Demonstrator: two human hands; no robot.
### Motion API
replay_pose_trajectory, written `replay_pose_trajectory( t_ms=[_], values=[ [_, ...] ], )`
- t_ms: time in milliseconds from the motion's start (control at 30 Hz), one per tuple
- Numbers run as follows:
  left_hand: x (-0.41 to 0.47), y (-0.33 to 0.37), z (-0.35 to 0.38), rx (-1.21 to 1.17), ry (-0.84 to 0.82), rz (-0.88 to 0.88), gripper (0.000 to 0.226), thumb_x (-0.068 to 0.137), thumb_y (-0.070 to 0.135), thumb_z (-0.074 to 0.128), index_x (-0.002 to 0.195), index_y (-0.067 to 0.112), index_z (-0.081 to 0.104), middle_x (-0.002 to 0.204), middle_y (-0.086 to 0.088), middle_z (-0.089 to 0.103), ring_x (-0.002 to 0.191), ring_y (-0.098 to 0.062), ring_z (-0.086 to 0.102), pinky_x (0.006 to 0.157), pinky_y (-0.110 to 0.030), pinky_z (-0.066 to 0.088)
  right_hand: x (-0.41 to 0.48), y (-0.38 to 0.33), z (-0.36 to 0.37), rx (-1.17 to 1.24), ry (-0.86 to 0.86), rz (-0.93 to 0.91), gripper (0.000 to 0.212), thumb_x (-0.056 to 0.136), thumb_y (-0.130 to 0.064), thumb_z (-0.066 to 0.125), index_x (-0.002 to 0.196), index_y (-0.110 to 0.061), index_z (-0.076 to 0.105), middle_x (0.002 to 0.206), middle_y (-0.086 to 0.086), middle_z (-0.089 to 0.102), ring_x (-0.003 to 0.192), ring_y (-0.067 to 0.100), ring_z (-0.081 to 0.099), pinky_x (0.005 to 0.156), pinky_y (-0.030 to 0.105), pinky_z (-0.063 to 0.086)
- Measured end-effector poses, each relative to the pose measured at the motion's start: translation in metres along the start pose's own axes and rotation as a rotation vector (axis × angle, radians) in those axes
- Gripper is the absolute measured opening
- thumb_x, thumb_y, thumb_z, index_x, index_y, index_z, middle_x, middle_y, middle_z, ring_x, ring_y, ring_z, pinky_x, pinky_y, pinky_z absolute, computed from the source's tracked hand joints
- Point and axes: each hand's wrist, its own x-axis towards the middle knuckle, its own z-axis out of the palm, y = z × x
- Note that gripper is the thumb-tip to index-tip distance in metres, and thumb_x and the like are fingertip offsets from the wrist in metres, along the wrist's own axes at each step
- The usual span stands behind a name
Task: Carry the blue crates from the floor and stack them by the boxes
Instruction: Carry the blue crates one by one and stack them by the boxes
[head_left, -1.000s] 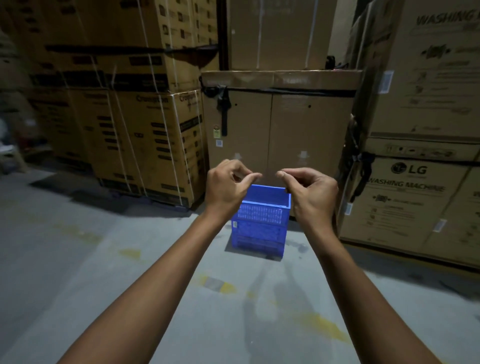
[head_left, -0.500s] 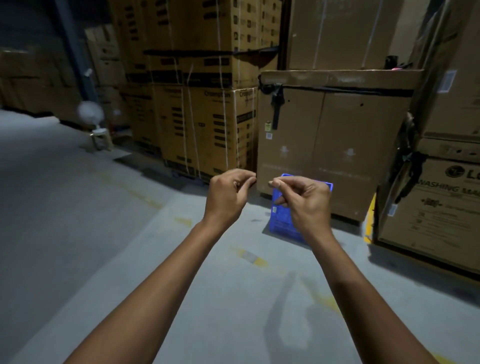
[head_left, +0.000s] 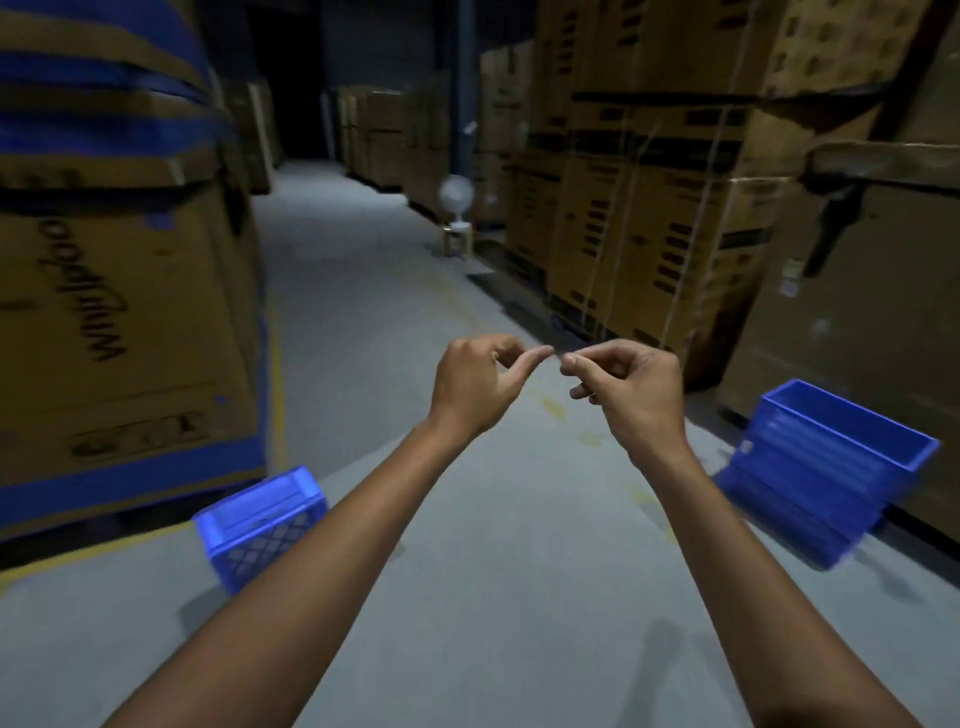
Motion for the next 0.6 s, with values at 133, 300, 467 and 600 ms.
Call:
replay_pose_trajectory(
  t_ms=[133,300,467,600],
  values=[
    [-0.027,0.003,-0.051,0.125,0.099,-0.04,0.029,0.087,0.042,0.068,0.075,0.017,0.074,0.071,0.005,0.072,0.064,-0.005,0.063,0.056,-0.019,0.044,-0.02,-0.02,0.027,0.045,-0.147,-0.035,0.016,0.088,-0.028,0.072,0.088,-0.013,0.077,0.077,-0.003,0.075,0.061,0.011,0.07,0.057,0.021,0.054],
    [-0.074,-0.015,-0.097,0.266,0.169,-0.136,0.009,0.083,0.027,0.071,0.089,0.021,0.071,0.071,0.007,0.071,0.066,-0.013,0.067,0.063,-0.033,0.054,-0.051,-0.022,0.063,0.128,-0.281,-0.022,0.013,0.092,-0.016,0.066,0.084,-0.011,0.075,0.078,-0.003,0.076,0.058,0.011,0.07,0.054,0.018,0.052],
    [-0.112,-0.039,-0.152,0.362,0.182,-0.236,0.012,0.083,0.031,0.063,0.089,0.023,0.07,0.074,0.008,0.071,0.071,-0.013,0.068,0.064,-0.035,0.054,-0.082,-0.03,0.109,0.215,-0.36,0.005,0.008,0.09,-0.005,0.067,0.086,-0.006,0.074,0.079,0.008,0.075,0.057,0.007,0.067,0.051,0.011,0.046],
    [-0.129,-0.067,-0.196,0.431,0.18,-0.292,0.017,0.083,0.034,0.057,0.087,0.022,0.069,0.076,0.008,0.071,0.072,-0.014,0.067,0.064,-0.036,0.054,-0.088,-0.034,0.156,0.147,-0.419,-0.019,0.006,0.088,-0.012,0.069,0.086,-0.011,0.075,0.079,0.005,0.076,0.065,0.013,0.071,0.056,0.017,0.05]
  ],
)
